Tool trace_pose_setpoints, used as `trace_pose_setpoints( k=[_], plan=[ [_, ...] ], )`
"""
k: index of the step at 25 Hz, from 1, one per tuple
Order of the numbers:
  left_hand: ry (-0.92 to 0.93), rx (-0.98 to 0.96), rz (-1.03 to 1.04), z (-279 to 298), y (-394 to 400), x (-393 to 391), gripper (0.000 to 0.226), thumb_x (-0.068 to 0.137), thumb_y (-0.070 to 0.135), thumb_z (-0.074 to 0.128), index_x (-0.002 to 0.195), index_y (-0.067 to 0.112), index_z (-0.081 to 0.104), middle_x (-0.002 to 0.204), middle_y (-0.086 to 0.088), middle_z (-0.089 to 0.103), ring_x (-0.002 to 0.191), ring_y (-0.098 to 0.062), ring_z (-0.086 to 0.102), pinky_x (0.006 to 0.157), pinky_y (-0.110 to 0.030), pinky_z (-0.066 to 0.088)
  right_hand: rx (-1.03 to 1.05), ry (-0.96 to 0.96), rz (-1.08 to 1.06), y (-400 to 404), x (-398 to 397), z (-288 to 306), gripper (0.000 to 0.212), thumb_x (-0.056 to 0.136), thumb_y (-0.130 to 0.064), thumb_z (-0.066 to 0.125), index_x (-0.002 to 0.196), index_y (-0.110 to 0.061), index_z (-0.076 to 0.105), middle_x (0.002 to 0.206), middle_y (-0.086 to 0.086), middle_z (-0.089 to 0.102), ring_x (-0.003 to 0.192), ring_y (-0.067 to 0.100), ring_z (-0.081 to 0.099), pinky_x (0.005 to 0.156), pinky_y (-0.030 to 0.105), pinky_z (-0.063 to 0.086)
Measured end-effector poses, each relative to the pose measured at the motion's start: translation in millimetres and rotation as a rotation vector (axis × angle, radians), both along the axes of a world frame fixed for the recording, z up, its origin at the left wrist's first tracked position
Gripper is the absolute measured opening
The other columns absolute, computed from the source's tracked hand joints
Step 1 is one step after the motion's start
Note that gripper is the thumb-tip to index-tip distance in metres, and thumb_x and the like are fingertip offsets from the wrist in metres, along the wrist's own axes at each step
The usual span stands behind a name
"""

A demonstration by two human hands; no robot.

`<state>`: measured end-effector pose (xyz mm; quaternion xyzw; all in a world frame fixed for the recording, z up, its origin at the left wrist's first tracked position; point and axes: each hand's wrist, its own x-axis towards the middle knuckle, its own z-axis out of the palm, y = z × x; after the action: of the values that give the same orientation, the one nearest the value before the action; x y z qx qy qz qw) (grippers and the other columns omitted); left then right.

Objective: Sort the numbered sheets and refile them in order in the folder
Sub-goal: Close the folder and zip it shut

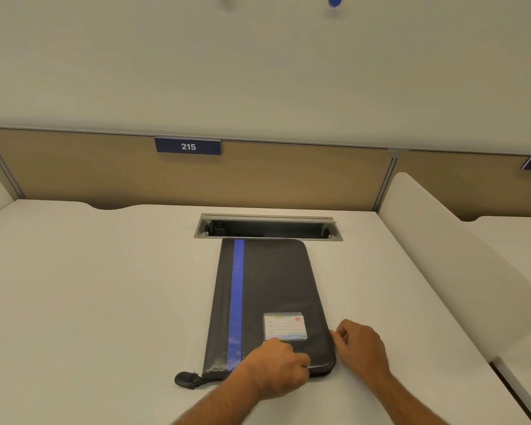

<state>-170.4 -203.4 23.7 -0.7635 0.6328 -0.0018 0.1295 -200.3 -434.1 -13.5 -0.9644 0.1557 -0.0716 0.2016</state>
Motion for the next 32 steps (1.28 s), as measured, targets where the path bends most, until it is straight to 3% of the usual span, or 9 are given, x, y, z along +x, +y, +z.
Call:
trace_pose_setpoints(
  k=[7,10,12,15,17,20,23,26,32],
  plan=[
    [-0.014,0.019,-0.015,0.1,0.7,1.8,0.021,0.077,0.031,0.085,0.090,0.023,0.072,0.080,0.007,0.062,0.057,-0.009,0.051,0.051,-0.024,0.051,-0.064,0.085,-0.080,4.7,38.3,11.3,0.026,0.099,-0.046,0.053,0.087,-0.024,0.058,0.081,-0.008,0.064,0.073,0.012,0.062,0.071,0.024,0.055],
    [0.086,-0.057,0.009,3.6,0.2,3.9,0.013,0.096,0.022,0.065,0.102,0.011,0.070,0.093,-0.003,0.064,0.067,-0.017,0.043,0.062,-0.034,0.054,-0.048,0.102,-0.092,4.4,46.7,8.9,0.024,0.099,-0.045,0.053,0.088,-0.024,0.058,0.081,-0.009,0.063,0.072,0.011,0.060,0.068,0.021,0.051],
    [0.174,-0.148,0.052,5.8,1.1,9.1,0.025,0.102,0.024,0.050,0.098,0.009,0.070,0.092,-0.006,0.065,0.069,-0.019,0.044,0.063,-0.034,0.048,-0.024,0.120,-0.082,1.6,48.7,8.2,0.021,0.099,-0.043,0.055,0.088,-0.026,0.057,0.083,-0.009,0.063,0.073,0.010,0.059,0.069,0.018,0.048],
    [0.324,-0.271,0.271,14.0,7.1,21.7,0.039,0.101,0.041,0.041,0.097,0.014,0.069,0.094,-0.003,0.068,0.076,-0.018,0.055,0.065,-0.031,0.044,0.016,0.110,-0.063,-2.2,50.6,8.1,0.014,0.098,-0.037,0.060,0.089,-0.027,0.058,0.086,-0.009,0.062,0.076,0.010,0.059,0.071,0.016,0.045],
    [0.388,-0.303,0.454,17.8,10.2,33.3,0.039,0.100,0.049,0.043,0.114,0.020,0.065,0.114,0.000,0.067,0.098,-0.018,0.061,0.079,-0.036,0.052,0.035,0.091,-0.059,-0.9,51.4,8.0,0.010,0.097,-0.033,0.062,0.089,-0.027,0.059,0.088,-0.010,0.061,0.079,0.010,0.060,0.074,0.017,0.046],
    [0.435,-0.336,0.718,13.4,9.1,49.8,0.058,0.094,0.062,0.049,0.142,0.029,0.044,0.143,0.008,0.050,0.128,-0.016,0.045,0.109,-0.037,0.037,0.045,0.080,-0.063,-0.5,51.5,7.1,0.007,0.097,-0.030,0.063,0.091,-0.028,0.059,0.091,-0.010,0.061,0.081,0.010,0.059,0.080,0.018,0.049],
    [0.450,-0.359,0.858,6.6,4.5,63.9,0.090,0.082,0.086,0.033,0.153,0.031,0.026,0.158,0.009,0.031,0.146,-0.018,0.025,0.121,-0.043,0.017,0.040,0.092,-0.043,-0.7,51.4,7.5,0.007,0.097,-0.029,0.063,0.094,-0.031,0.057,0.095,-0.011,0.058,0.084,0.009,0.057,0.083,0.016,0.046],
    [0.394,-0.328,0.889,2.4,-3.9,83.3,0.126,0.051,0.097,0.002,0.159,0.032,0.005,0.168,0.003,0.002,0.154,-0.026,-0.004,0.121,-0.054,-0.004,0.038,0.104,-0.025,-1.2,53.2,6.0,0.011,0.096,-0.028,0.065,0.091,-0.035,0.057,0.092,-0.014,0.058,0.081,0.008,0.058,0.079,0.011,0.044],
    [0.303,-0.308,0.945,-13.8,-23.6,112.9,0.124,0.058,0.106,0.015,0.155,0.036,-0.017,0.162,-0.002,-0.027,0.144,-0.033,-0.032,0.111,-0.068,-0.020,0.062,0.086,0.061,-18.7,62.2,-3.3,0.035,0.087,-0.022,0.075,0.073,-0.048,0.056,0.081,-0.018,0.064,0.076,0.008,0.062,0.070,0.009,0.045]
  ],
)
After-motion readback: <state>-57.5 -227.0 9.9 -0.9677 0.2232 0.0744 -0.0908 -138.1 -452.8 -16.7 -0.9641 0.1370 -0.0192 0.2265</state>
